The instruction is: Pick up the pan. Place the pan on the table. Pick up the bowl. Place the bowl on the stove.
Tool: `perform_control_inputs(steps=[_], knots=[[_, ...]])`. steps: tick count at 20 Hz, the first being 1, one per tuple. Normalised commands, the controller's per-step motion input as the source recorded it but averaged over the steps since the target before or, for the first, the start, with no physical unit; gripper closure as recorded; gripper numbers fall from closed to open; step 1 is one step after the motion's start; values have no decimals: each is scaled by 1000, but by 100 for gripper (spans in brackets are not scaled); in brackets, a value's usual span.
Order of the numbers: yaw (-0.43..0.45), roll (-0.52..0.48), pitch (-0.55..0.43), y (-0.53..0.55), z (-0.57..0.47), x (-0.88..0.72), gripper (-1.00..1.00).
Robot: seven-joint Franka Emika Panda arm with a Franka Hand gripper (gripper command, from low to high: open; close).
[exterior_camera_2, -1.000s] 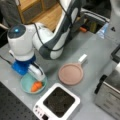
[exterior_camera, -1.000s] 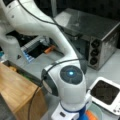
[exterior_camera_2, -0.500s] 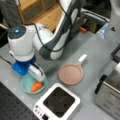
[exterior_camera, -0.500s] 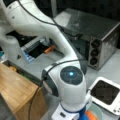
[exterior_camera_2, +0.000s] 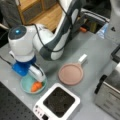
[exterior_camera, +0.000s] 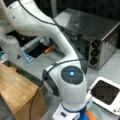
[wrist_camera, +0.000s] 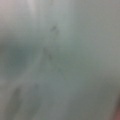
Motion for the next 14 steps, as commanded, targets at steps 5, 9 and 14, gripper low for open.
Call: perform_control_inputs(steps=[5, 9, 14], knots=[[122, 2, -40, -20, -11, 22, 100], [124, 19, -40, -17, -4, 19, 100], [155, 114, -45, -67, -39, -34, 100]])
